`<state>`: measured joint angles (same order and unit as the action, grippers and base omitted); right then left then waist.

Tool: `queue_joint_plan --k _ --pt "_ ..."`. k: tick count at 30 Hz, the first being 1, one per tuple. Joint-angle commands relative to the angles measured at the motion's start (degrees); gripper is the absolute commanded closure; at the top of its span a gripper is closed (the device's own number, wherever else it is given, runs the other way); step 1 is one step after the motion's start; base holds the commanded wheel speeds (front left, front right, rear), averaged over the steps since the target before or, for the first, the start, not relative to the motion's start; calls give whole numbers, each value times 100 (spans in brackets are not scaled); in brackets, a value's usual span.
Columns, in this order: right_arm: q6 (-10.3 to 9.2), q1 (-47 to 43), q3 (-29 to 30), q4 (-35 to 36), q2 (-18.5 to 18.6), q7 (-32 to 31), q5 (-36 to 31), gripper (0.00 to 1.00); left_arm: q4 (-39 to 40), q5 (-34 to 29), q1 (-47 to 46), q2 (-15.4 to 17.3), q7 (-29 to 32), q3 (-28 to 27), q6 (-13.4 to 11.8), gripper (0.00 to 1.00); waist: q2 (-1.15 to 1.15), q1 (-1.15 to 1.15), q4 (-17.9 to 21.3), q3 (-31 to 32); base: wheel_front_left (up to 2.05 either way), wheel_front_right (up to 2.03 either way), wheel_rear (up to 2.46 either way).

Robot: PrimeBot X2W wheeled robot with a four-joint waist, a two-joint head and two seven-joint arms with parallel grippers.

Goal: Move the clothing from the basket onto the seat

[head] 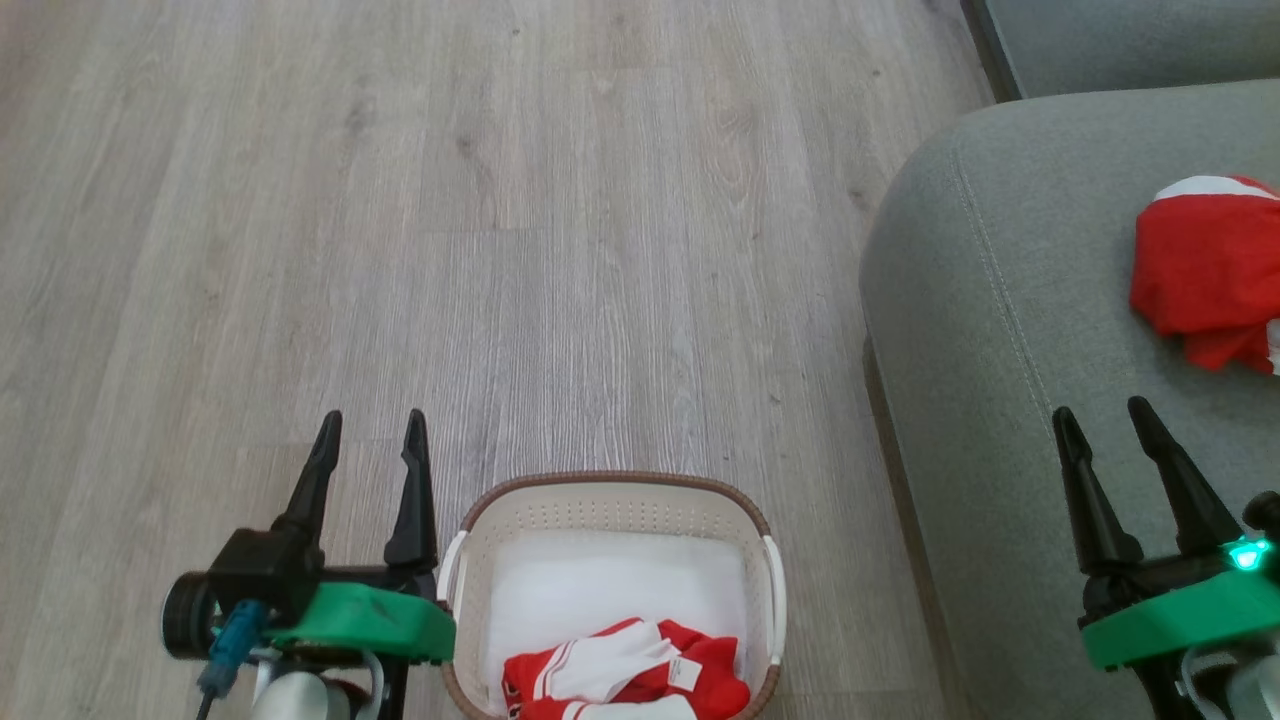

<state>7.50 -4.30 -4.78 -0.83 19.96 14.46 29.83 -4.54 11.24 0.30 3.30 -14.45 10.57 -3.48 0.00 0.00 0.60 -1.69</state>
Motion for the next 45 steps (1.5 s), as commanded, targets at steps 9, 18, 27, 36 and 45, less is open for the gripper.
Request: queue_joint_plan --k 9,18,27,36,45 --pt "-1 359 -99 225 228 53 116 0 86 -146 -392 -38 -55 -90 4 0 0 0 101 -321 0 0 0" --pt "-1 783 -106 265 411 53 333 0 -230 -33 -885 -41 -55 275 -140 0 0 0 328 -964 0 0 0" --pt "-1 1438 1 392 645 53 576 0 -979 124 -1655 -42 -55 772 -324 0 0 0 564 -1907 0 0 0" --pt "-1 2147 27 502 767 53 753 0 -2412 562 -2540 -42 -55 1290 -340 0 0 0 790 -2724 0 0 0" --pt "-1 2633 182 616 826 53 872 0 -3755 1371 -3265 -42 -55 1839 -168 0 0 0 1018 -3361 0 0 0"
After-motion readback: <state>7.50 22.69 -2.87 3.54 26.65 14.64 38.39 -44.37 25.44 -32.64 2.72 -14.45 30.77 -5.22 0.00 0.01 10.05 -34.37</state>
